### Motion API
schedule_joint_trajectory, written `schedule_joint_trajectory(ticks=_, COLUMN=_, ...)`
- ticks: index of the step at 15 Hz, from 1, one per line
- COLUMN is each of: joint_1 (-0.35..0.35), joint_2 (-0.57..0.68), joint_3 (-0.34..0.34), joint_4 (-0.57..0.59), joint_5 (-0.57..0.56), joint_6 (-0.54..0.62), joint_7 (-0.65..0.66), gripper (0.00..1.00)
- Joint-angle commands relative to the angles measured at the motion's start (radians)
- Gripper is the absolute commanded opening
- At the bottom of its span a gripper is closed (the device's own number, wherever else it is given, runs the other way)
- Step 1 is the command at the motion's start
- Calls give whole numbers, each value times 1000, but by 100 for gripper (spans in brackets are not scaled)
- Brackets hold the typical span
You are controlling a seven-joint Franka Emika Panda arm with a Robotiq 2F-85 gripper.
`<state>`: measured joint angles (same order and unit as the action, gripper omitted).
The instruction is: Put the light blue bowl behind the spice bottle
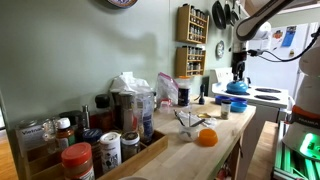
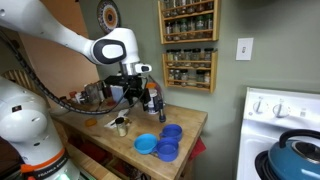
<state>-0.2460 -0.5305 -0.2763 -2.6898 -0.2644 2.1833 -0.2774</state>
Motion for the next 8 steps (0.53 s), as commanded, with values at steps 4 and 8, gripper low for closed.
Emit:
schedule_joint_trajectory(ticks=4, joint_1=-64, joint_2=64, joint_3=-3, joint_4=-22, joint_5=-6, joint_6=42, joint_7=65, gripper=100)
schedule_joint_trajectory(ticks=8, joint_1=-107, joint_2=145, joint_3=6, joint_4=29, joint_5=8, joint_6=116, joint_7=259, gripper=100)
